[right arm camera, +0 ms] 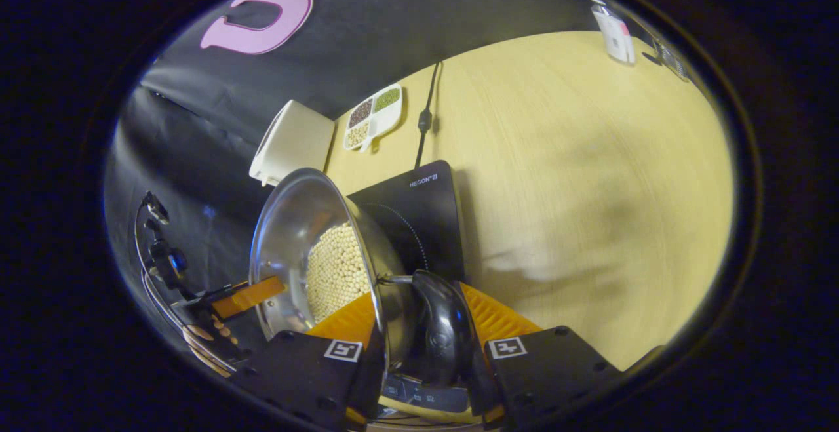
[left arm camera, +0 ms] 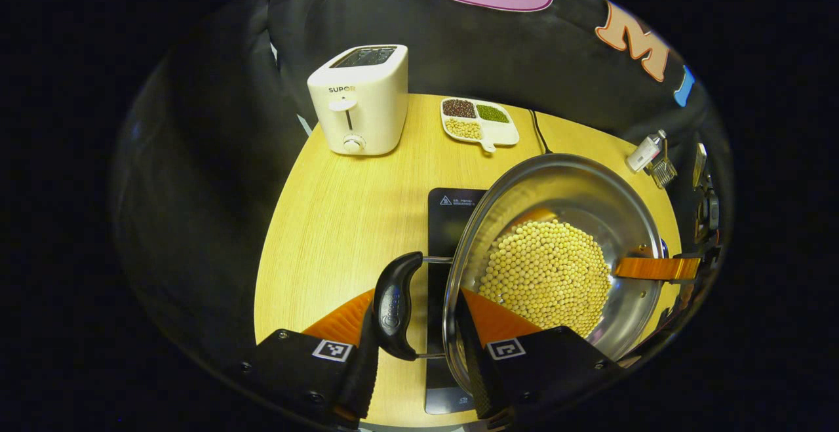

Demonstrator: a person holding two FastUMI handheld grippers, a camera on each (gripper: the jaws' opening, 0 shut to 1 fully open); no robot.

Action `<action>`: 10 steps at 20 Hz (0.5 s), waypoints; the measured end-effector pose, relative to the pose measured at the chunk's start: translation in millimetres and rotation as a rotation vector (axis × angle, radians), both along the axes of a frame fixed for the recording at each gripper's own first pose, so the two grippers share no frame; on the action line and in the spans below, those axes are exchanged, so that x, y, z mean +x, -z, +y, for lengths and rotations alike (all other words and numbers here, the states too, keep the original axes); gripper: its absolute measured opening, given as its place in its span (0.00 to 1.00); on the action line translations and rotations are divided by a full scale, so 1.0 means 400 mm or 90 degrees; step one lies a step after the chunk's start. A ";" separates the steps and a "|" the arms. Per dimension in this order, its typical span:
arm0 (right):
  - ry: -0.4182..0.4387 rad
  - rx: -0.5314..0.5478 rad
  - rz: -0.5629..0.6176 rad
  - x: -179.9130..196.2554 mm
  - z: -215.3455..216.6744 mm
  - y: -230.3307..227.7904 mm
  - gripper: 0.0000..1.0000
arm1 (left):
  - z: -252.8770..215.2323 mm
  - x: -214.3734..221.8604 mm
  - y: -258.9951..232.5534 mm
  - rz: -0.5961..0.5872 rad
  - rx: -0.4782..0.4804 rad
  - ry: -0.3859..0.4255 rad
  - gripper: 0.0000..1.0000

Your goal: First push the handle of the pot to place it horizontally, then grasp the pot with both hands and set it on the induction cooktop.

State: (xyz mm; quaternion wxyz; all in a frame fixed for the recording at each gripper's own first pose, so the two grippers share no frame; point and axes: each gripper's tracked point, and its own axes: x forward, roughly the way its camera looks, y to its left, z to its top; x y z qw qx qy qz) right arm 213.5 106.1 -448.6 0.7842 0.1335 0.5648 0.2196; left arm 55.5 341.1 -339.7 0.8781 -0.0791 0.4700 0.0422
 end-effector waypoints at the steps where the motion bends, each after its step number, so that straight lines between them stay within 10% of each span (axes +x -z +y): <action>1: 0.003 -0.008 0.003 0.007 -0.008 0.005 0.55 | 0.003 0.007 0.016 0.005 -0.003 -0.001 0.60; 10: 0.012 -0.007 -0.004 0.010 0.022 0.011 0.56 | 0.007 0.017 0.039 -0.005 -0.017 -0.020 0.63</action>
